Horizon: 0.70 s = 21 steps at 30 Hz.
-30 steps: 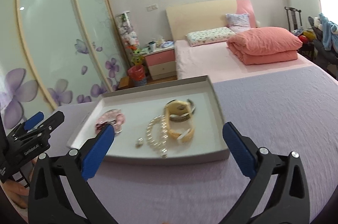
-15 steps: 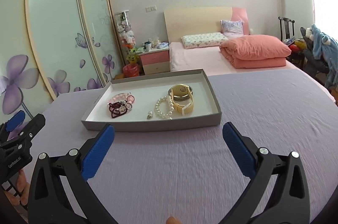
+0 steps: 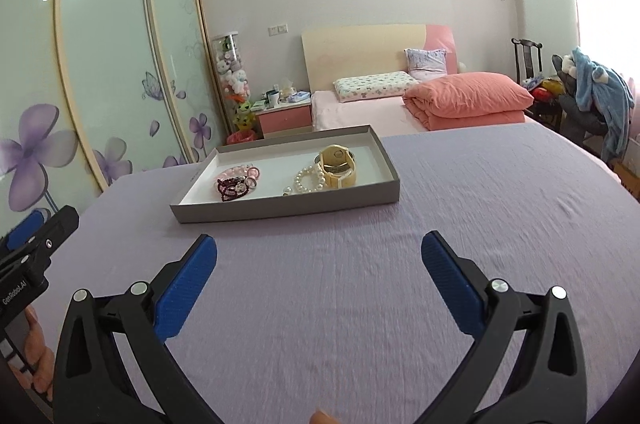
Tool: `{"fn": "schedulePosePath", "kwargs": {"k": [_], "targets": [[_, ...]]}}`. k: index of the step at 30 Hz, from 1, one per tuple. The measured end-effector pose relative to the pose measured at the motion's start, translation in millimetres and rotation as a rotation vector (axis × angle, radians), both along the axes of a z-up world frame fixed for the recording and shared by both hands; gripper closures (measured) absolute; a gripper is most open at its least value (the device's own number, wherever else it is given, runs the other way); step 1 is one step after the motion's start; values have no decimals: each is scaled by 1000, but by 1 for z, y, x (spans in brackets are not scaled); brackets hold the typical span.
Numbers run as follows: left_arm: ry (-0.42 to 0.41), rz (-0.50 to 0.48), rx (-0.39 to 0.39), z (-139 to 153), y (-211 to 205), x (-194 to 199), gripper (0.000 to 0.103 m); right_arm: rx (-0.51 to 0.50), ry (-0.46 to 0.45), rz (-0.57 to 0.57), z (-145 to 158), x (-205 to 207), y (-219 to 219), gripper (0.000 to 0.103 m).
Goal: Organize jewelry
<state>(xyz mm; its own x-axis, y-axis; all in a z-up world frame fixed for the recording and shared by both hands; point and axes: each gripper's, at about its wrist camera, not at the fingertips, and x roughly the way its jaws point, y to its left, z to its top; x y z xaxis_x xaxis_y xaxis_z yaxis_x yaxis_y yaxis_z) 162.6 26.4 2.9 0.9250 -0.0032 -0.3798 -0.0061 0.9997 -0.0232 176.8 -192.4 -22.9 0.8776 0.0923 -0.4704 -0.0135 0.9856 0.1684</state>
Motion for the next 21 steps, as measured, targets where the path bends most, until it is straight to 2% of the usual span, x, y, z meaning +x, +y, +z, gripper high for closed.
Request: {"fn": "schedulePosePath", "kwargs": {"k": [21], "targets": [[-1,-31,-3,7,1,-13,4,-24,-45,9,10,-14,11,2]]}}
